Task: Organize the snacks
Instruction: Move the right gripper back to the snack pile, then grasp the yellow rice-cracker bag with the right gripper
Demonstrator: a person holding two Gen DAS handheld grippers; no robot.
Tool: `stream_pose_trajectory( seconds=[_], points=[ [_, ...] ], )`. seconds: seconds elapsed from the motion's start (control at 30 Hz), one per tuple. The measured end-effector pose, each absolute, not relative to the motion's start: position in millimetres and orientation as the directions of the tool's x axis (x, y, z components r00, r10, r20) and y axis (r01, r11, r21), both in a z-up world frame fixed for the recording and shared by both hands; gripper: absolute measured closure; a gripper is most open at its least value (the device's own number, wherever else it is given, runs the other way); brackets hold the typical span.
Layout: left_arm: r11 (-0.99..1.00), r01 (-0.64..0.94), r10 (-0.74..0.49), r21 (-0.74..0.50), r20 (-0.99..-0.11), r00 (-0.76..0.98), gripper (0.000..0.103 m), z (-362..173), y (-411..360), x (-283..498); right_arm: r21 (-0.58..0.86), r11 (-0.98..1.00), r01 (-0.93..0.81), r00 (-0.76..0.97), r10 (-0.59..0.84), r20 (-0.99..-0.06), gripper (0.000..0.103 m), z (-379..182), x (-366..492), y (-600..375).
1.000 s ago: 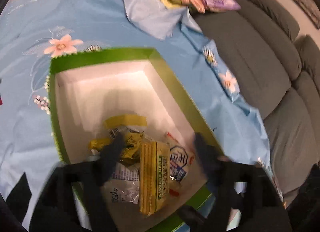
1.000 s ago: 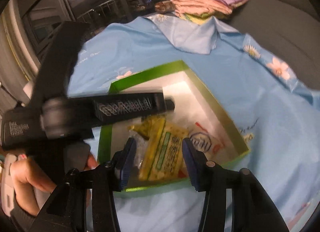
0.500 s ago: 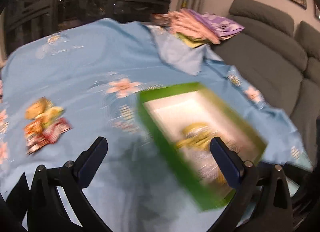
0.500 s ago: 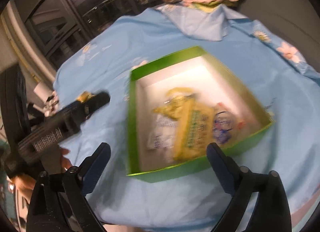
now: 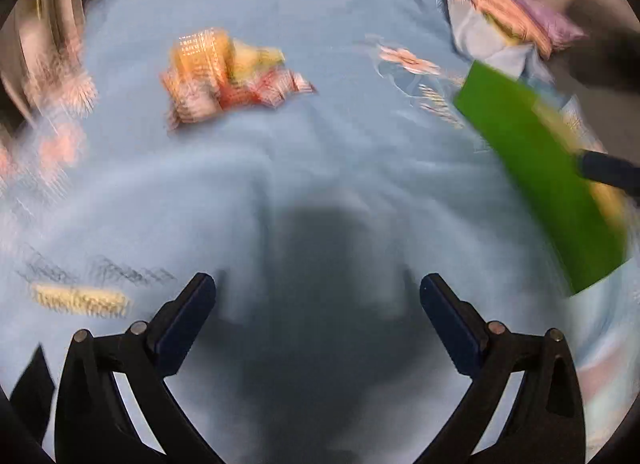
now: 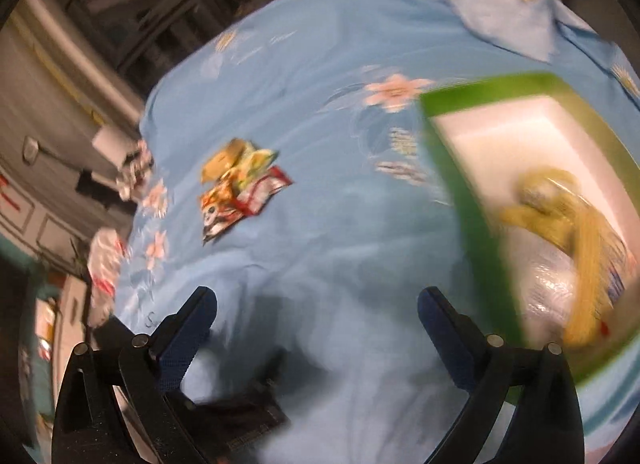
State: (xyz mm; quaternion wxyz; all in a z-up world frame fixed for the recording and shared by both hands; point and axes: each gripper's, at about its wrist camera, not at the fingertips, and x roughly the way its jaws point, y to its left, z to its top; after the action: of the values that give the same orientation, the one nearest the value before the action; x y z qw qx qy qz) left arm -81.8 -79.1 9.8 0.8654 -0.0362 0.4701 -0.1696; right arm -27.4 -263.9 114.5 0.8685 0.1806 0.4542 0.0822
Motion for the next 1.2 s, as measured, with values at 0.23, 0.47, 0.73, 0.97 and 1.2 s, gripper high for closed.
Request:
stream_pose_trajectory(
  seconds=[0.23,0.47,0.73,0.97,1.2],
  points=[
    [0.924,0.215,-0.383,-0.317,-0.780,0.494,0.001,14,-59,-80,0.337,0.938,-0.085,0.452,0.338,-0.825,0.002,130,73,-156],
    [0.950,0.043,-0.286,-0.310,-0.803,0.522,0.001,18,-1,-60,0.287,0.955,-0.071,0.371,0.292,-0.882,0.002,116,178,-86],
    [0.982,-0.150,0.004,-0.119,-0.769,0.639,0.001,36,84,-50,0.109,0.993,-0.048,0.421,0.119,-0.899,0.002,79,257,-29],
    [0.966,-0.225,0.022,-0.124,-0.833,0.553,0.001,13,122,-30,-0.219,0.972,-0.086,0.362,-0.174,-0.916,0.031,26,281,5],
    [0.986,-0.151,0.021,-0.070,-0.847,0.532,0.001,8,111,-27,-0.044,0.998,-0.042,0.406,-0.023,-0.914,0.041,50,260,-22]
  ],
)
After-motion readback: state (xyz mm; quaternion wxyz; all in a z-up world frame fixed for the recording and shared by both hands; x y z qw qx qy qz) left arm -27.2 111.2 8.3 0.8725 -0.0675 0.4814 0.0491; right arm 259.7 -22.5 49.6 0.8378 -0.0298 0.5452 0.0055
